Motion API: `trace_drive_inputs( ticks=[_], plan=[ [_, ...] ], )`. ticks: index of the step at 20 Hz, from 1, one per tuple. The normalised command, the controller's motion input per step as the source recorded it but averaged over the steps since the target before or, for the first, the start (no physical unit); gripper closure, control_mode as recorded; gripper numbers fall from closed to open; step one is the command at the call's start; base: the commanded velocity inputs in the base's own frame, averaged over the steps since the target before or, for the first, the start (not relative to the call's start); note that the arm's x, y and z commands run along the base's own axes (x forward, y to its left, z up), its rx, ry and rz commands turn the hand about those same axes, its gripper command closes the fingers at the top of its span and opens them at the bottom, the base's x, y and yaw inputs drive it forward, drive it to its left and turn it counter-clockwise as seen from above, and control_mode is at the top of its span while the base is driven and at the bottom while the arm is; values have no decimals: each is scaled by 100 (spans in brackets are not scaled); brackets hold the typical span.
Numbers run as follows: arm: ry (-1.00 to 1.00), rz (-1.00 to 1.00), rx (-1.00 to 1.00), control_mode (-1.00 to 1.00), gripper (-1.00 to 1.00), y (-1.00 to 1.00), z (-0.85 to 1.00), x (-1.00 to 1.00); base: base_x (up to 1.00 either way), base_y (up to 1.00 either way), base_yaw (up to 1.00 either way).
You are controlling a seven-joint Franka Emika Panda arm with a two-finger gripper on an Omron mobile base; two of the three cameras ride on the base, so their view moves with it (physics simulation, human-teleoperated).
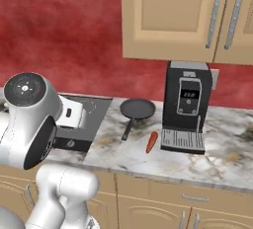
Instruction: Place both pans onto different burners. Then place the carrot and the fish on different pans.
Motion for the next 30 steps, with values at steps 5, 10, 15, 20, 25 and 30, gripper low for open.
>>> trace_drive_inputs(
  ticks=[5, 10, 15, 20, 25, 30],
  plan=[
    [0, 0, 0, 100, -100, 0, 0, 0, 1, -46, 0],
    [0, 0, 0, 100, -100, 0, 0, 0, 15, -35, 0],
    [0, 0, 0, 100, -100, 0, 0, 0, 29, -27, -2],
    [0, 0, 0, 100, -100, 0, 0, 0, 41, -22, -4],
    [0, 0, 0, 100, -100, 0, 0, 0, 45, -23, -6],
    [0, 0, 0, 100, -100, 0, 0, 0, 27, -33, -4]
  ],
)
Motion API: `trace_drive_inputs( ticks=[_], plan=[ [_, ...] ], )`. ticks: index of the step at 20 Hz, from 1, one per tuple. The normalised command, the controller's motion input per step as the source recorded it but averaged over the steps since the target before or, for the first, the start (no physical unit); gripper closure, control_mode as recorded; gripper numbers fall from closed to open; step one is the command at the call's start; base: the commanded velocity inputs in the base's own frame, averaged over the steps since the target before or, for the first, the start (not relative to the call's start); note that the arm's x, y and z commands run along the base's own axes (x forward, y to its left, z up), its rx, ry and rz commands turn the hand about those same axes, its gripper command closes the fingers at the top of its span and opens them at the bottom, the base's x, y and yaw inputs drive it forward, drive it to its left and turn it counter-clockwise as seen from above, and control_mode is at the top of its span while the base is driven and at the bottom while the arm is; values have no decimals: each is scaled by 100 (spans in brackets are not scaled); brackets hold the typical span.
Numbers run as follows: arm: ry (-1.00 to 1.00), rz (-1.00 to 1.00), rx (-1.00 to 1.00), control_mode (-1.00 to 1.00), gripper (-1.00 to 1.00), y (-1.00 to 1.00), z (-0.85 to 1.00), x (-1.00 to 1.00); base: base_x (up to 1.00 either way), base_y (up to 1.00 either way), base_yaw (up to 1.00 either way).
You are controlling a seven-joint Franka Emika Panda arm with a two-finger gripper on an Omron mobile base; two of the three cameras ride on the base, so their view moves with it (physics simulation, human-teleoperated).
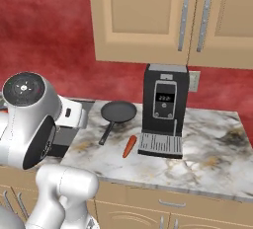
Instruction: Place both pans onto different burners. Then place the carrot and the fish on different pans.
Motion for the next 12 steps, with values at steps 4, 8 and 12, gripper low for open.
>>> trace_drive_inputs(
  ticks=[4, 8, 12],
  plan=[
    [4, -3, -4, -100, -100, -17, -19, 22, 0, 0, 0],
    [10, -4, 0, -100, -100, -9, -3, 10, 0, 0, 0],
    [2, -3, 0, -100, -100, 0, -3, 0, 0, 0, 0]
  ],
)
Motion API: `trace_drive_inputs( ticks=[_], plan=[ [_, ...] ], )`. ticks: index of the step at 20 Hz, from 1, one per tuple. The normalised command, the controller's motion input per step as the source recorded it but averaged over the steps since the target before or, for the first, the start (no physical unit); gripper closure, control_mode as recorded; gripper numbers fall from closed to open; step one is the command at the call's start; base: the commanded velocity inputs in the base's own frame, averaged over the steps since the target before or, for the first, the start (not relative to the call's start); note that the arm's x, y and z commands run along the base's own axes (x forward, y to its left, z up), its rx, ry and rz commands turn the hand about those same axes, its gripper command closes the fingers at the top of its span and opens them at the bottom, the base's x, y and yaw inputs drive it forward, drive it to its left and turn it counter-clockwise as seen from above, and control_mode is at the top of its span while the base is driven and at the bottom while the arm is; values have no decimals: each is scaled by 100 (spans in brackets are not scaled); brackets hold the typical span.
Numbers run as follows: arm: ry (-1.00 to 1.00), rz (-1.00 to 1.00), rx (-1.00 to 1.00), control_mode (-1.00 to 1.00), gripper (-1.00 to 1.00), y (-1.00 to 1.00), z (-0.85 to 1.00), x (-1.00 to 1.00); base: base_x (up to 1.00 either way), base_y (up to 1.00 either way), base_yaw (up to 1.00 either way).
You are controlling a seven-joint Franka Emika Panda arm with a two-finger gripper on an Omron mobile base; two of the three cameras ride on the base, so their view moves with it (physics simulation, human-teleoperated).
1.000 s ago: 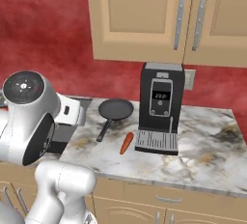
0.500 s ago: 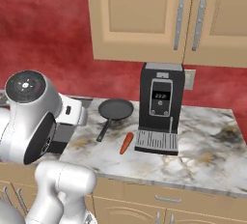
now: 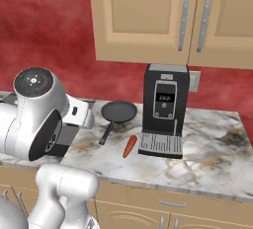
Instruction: Place both pans onto different burners. Then place the carrot and the fish on different pans.
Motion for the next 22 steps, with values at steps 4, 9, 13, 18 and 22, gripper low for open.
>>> trace_drive_inputs(
  ticks=[4, 9, 13, 18, 22],
  plan=[
    [-3, 0, -6, -100, -100, 0, -17, 0, 0, 0, 0],
    [-3, 0, -13, -100, -100, 0, -44, 1, 0, 0, 0],
    [-1, 0, -5, -100, -100, 2, -14, 13, 0, 0, 0],
    [0, 0, 0, -100, -100, 9, 0, 26, 0, 0, 0],
    [0, -2, -3, -100, -100, 14, -1, 28, 0, 0, 0]
  ],
)
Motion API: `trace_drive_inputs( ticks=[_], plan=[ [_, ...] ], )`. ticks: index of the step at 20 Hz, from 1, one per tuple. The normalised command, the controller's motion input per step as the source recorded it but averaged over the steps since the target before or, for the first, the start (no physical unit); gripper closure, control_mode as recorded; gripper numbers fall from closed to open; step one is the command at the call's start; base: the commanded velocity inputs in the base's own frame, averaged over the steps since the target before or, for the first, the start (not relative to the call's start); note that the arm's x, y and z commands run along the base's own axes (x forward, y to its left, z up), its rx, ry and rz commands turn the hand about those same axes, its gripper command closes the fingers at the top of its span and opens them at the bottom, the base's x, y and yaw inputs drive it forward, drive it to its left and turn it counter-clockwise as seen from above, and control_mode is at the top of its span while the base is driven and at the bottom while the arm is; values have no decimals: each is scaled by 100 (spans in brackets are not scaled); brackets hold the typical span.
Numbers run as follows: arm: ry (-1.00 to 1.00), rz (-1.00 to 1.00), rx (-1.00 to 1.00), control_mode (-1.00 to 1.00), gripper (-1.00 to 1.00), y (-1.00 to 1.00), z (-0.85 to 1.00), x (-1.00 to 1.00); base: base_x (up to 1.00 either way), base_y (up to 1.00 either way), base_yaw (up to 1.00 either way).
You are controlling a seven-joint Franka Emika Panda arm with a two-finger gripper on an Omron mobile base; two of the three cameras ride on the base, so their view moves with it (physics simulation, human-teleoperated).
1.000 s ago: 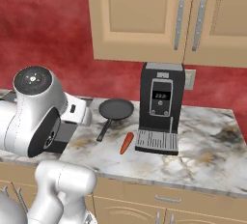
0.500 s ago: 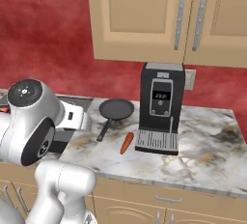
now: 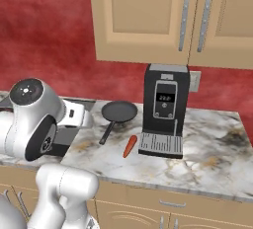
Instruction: Place both pans onto different burners. Then place the carrot and the fish on different pans.
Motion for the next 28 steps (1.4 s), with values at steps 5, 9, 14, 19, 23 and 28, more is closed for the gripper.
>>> trace_drive_inputs(
  ticks=[5, 9, 14, 19, 23, 28],
  plan=[
    [1, -7, -12, -100, -100, 7, -24, 31, 0, 0, 0],
    [1, -7, -13, -100, -100, 0, -32, 31, 0, 0, 0],
    [6, -5, -5, -100, -100, 0, -26, 41, 0, 0, 0],
    [8, 0, 0, -100, -100, 0, -27, 47, 0, 0, 0],
    [4, 0, 0, -100, -100, 0, -22, 32, 0, 0, 0],
    [0, 0, 0, -100, -100, 0, -17, 8, 0, 0, 0]
  ],
)
